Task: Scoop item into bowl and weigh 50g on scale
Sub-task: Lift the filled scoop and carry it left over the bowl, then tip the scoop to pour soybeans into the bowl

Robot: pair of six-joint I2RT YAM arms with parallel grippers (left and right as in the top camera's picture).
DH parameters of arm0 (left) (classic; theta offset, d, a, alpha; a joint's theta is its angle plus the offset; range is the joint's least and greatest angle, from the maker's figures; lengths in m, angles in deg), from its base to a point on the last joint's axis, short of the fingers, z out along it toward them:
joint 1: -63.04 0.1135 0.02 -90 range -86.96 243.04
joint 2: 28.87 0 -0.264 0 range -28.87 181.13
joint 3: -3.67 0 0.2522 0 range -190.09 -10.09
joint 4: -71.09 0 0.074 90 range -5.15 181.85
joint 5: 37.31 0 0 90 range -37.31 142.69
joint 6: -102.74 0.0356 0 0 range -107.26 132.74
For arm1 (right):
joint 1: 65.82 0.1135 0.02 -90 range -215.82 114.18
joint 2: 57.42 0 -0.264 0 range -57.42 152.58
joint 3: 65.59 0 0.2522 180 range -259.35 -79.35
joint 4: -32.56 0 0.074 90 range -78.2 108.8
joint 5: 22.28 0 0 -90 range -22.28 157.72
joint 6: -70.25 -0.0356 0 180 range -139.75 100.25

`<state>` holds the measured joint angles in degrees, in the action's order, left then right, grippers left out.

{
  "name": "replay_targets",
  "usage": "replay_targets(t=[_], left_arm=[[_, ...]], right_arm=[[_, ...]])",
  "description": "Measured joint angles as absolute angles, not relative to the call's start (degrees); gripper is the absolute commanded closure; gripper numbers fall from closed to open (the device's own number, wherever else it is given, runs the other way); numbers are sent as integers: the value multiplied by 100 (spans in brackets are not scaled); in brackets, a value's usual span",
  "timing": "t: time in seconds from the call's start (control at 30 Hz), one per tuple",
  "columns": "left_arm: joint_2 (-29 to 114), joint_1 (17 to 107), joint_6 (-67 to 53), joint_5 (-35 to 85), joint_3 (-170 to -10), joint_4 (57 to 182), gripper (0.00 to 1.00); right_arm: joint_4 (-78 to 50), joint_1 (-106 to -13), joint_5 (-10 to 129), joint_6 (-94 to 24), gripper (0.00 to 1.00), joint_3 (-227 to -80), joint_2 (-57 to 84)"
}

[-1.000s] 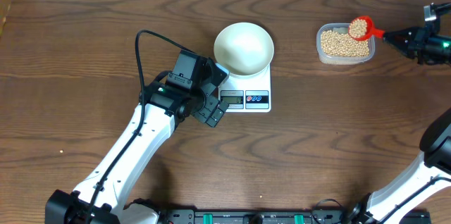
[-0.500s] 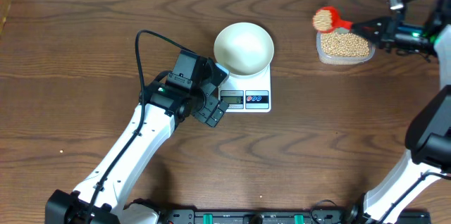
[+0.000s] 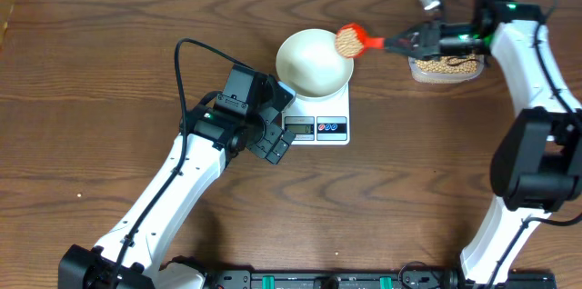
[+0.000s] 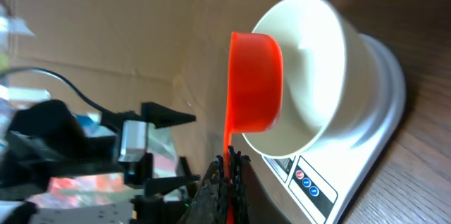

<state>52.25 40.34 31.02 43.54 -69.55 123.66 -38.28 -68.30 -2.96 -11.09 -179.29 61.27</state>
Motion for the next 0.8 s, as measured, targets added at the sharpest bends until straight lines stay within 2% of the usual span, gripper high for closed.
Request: replay_targets(t=[0.37, 0.8], left_arm=[[5225, 4034, 3100, 4354, -6955, 12366, 2], [5225, 4034, 3100, 4354, -6955, 12366, 2]], right_arm=[[-3348, -5803, 1169, -1111, 99, -17931, 6127], [-3477, -4857, 3962, -855, 99, -18910, 6103]])
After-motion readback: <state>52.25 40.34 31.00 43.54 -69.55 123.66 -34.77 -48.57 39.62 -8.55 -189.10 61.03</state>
